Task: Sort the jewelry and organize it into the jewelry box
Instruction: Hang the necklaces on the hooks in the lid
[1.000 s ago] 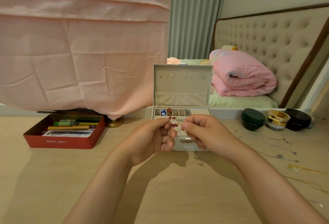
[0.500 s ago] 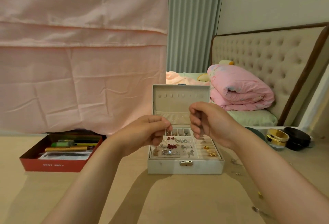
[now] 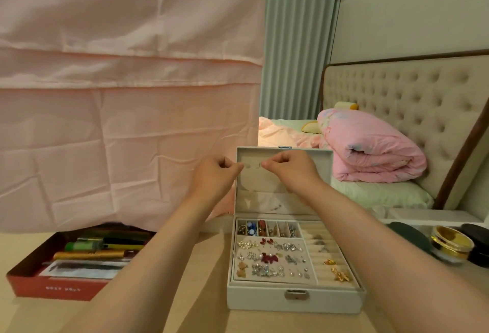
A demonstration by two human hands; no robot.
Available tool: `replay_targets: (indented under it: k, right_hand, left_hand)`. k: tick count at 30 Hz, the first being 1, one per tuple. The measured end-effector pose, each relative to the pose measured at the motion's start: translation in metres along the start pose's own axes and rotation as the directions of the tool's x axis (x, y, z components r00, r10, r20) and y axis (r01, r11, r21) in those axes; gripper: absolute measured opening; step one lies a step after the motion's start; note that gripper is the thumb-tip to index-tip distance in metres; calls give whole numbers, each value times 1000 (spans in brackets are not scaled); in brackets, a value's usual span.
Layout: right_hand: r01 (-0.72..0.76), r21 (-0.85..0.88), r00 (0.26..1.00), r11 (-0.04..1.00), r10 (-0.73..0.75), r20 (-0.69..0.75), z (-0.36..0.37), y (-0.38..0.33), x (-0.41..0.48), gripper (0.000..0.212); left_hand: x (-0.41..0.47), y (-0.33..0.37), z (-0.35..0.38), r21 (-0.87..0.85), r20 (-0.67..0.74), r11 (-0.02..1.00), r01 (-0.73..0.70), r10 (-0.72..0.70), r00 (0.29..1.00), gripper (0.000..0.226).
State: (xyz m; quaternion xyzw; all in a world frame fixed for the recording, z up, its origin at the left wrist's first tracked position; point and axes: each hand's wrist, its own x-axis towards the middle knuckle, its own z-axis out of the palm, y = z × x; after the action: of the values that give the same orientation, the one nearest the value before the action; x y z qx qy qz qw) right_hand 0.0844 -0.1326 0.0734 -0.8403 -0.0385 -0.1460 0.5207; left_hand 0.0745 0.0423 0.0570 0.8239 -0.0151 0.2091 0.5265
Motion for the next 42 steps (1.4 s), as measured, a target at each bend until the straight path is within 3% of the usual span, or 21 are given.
replay_targets:
  k: [8, 18, 24, 28, 31, 35, 40, 42]
  right_hand:
    - [21, -9, 951, 1000, -23, -309, 47, 9, 29, 11]
    - [50, -304, 932, 951, -154, -327, 64, 22, 26, 10]
    - [55, -351, 979, 935, -120, -166, 59, 35, 13, 13]
    - [43, -273, 999, 961, -33, 38, 49, 31, -1, 17]
    - [-97, -85, 962, 992, 115, 246, 42, 22, -15, 24]
    - [-199, 14, 879, 980, 172, 445, 33, 12, -31, 15]
    - [-196, 19, 887, 980, 169, 430, 23, 14, -28, 8]
    - [-217, -31, 893, 976, 212, 398, 18, 17, -21, 10]
  left_hand:
    - [27, -18, 20, 161, -116, 987, 4, 15, 993, 34]
    - [31, -24, 26, 250, -109, 965, 80, -54, 993, 45]
    - [19, -39, 24, 271, 71, 955, 119, -143, 987, 40]
    - [-2, -38, 18, -54, 312, 964, 261, -232, 921, 25]
    - [-13, -32, 13, -129, 398, 964, 231, -163, 903, 18]
    - [-17, -21, 8, -77, 433, 984, 163, -115, 894, 24]
    - [-16, -10, 4, 49, 489, 998, -27, -1, 873, 33]
    - [-13, -9, 4, 168, 434, 980, -107, 24, 900, 30]
